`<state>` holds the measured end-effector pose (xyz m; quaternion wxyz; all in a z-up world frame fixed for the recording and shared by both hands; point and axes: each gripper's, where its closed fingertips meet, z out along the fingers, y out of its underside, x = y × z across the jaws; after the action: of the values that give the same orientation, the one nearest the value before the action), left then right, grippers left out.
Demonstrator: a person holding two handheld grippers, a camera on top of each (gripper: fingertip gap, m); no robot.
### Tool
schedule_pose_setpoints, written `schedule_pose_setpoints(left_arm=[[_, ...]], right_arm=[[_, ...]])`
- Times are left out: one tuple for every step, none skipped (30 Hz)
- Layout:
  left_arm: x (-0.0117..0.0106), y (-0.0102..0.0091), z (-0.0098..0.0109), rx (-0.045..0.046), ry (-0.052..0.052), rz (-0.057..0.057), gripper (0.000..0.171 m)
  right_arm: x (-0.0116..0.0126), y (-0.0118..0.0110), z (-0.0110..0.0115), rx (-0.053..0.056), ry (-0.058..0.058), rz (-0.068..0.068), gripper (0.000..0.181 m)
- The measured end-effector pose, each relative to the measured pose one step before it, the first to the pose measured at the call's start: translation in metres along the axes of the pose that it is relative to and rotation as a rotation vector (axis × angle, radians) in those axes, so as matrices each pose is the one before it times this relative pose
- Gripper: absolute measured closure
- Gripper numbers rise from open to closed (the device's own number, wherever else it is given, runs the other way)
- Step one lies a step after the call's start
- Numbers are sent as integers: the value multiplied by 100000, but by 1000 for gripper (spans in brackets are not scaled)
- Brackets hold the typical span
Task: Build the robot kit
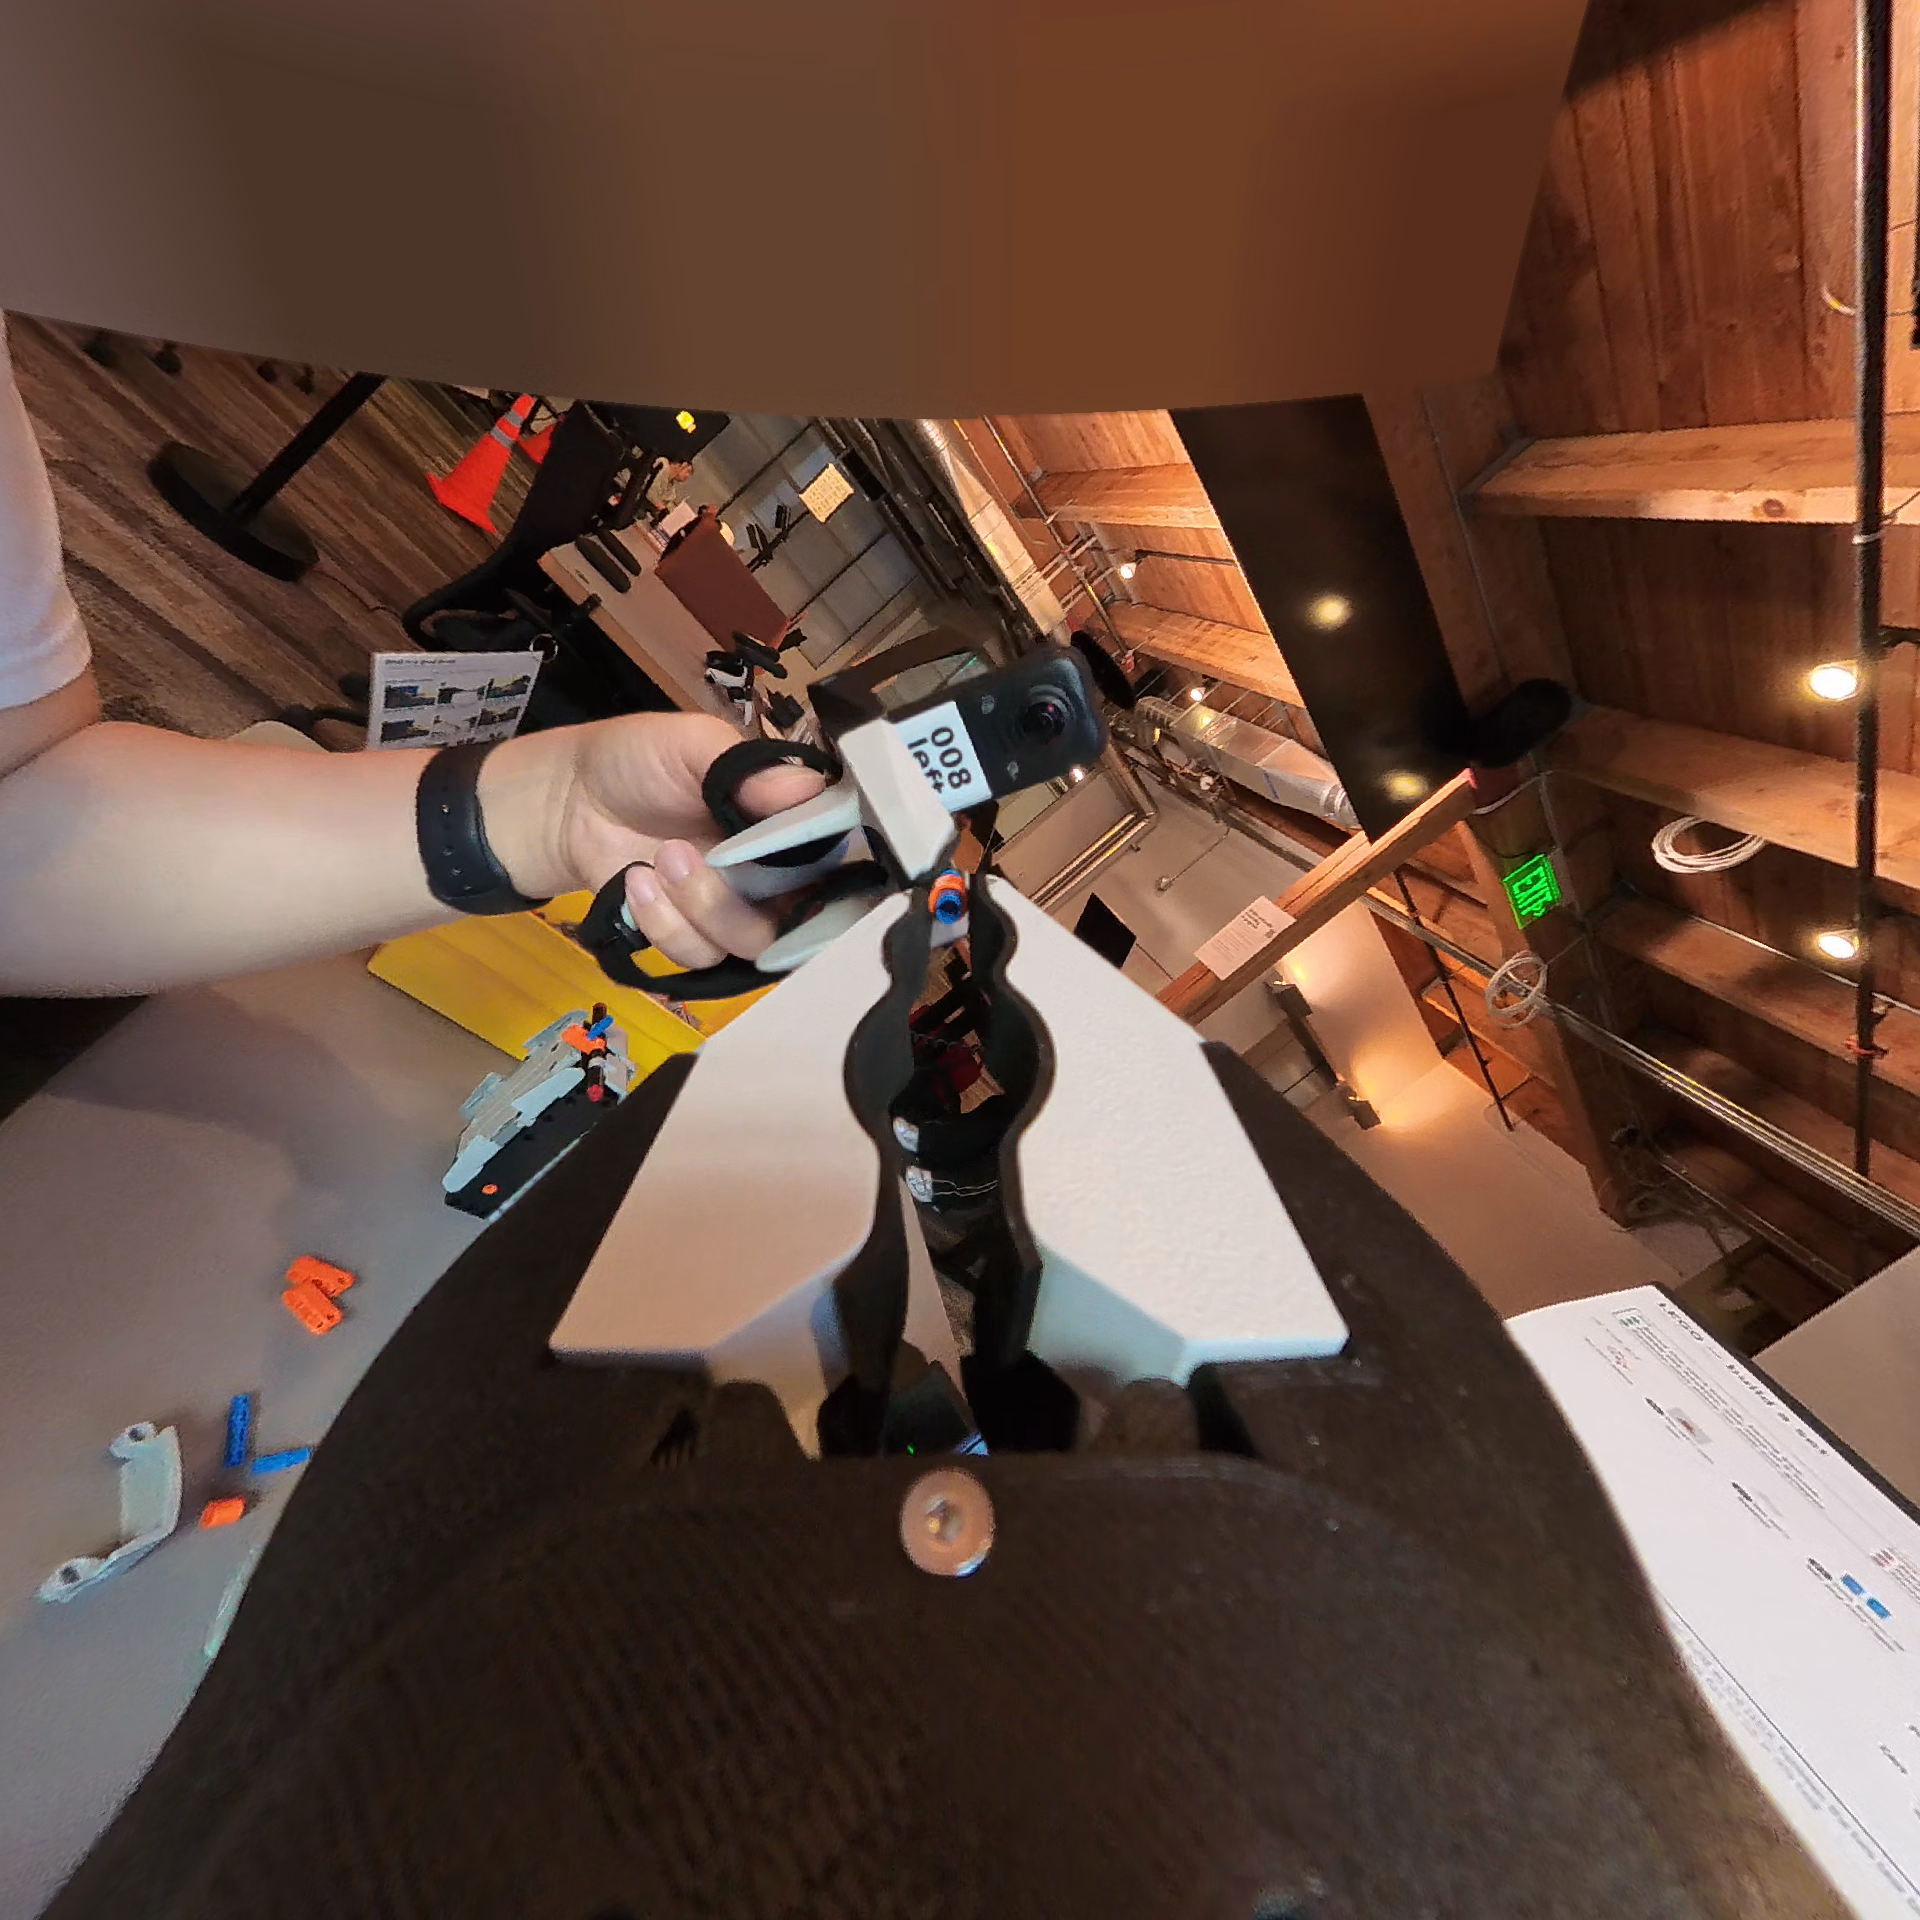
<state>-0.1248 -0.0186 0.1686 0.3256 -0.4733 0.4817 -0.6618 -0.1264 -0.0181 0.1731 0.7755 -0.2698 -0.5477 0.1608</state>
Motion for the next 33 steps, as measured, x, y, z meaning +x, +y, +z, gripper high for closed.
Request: schedule_pose_setpoints(left_arm=[[141,81,216,48,1793,-517,171],[-18,54,192,149,780,-254,171],[15,48,154,138,933,-190,171],[52,-22,100,536,1178,-24,171],[-24,-157,16,1300,755,-310,171],[-10,-254,-30,1797,834,-55,170],[65,-248,-61,1695,1224,18,167],[-24,-132,-43,912,724,151,166],[-227,-80,-27,815,-655,412,169],[-227,-146,-10,1263,-885,888,169],[-197,-129,-13,1138,-663,355,169],[-259,-114,-96,741,-970,-627,168],[-287,-214,-175,1258,-1337,-531,163],[-168,-292,-229,1669,-731,473,164],[-56,-429,-230,2502,-358,953,164],[126,-260,-155,1538,385,1486,171],[206,191,-18,-1525,723,1237,171],[150,131,-43,-1421,360,272,171],[33,45,-118,-780,-349,140,171],[-21,23,-103,-484,-532,466,171],[142,35,-38,-444,629,51,169],[139,44,-14,-502,773,-891,169],[9,41,-41,-434,62,-808,168],[-32,49,-45,-452,-175,-397,167],[-68,33,-49,-407,-400,-234,167],[-83,50,-45,-411,-521,-52,167],[-16,85,-38,-624,-95,-141,167],[-11,60,-44,-593,18,-319,167],[-6,9,-58,-158,-73,-223,166],[-151,39,-37,-312,-972,-321,161],[-378,164,-24,-1103,-2316,-218,155],[-157,169,8,-1045,-918,360,156],[166,179,46,-1082,1196,-83,161]], right_arm=[[13,28,14,-128,200,-147,176],[38,-52,-15,582,425,-220,176],[5,59,44,102,145,279,176],[29,-21,-10,712,321,268,176],[122,-30,-41,846,962,-26,176],[231,120,13,-184,1808,-302,176],[196,42,9,333,1863,-675,176],[118,-11,15,452,1370,-551,176],[79,46,38,-73,1045,-447,176],[130,90,41,-485,1272,-692,176],[164,87,4,-573,1822,-1573,176],[45,47,-12,-299,1070,-1722,176],[-9,85,32,-558,404,-1142,176],[-21,90,39,-697,263,-768,176],[-156,10,36,-133,-639,-545,176],[-78,81,66,-494,-361,47,176],[-46,85,46,-443,-117,-18,176],[-126,-41,-7,399,-716,-3,176],[-69,-43,12,343,-421,442,176],[-55,110,69,-732,-274,137,176],[-53,1,33,38,68,-514,176],[-53,0,13,247,-137,-70,176],[-26,-12,-6,199,-376,636,176],[-33,3,-4,56,-393,397,176],[-57,47,15,-168,-408,69,176],[-29,64,25,-370,-127,-15,176],[-64,17,23,39,-232,-3,176],[-87,-7,26,121,-566,295,176],[-39,39,17,-61,-348,418,176],[-7,44,15,-83,-80,147,176],[-39,-24,8,339,-205,293,176],[-45,-35,14,336,-310,393,176],[-20,18,14,-54,-166,150,177]])
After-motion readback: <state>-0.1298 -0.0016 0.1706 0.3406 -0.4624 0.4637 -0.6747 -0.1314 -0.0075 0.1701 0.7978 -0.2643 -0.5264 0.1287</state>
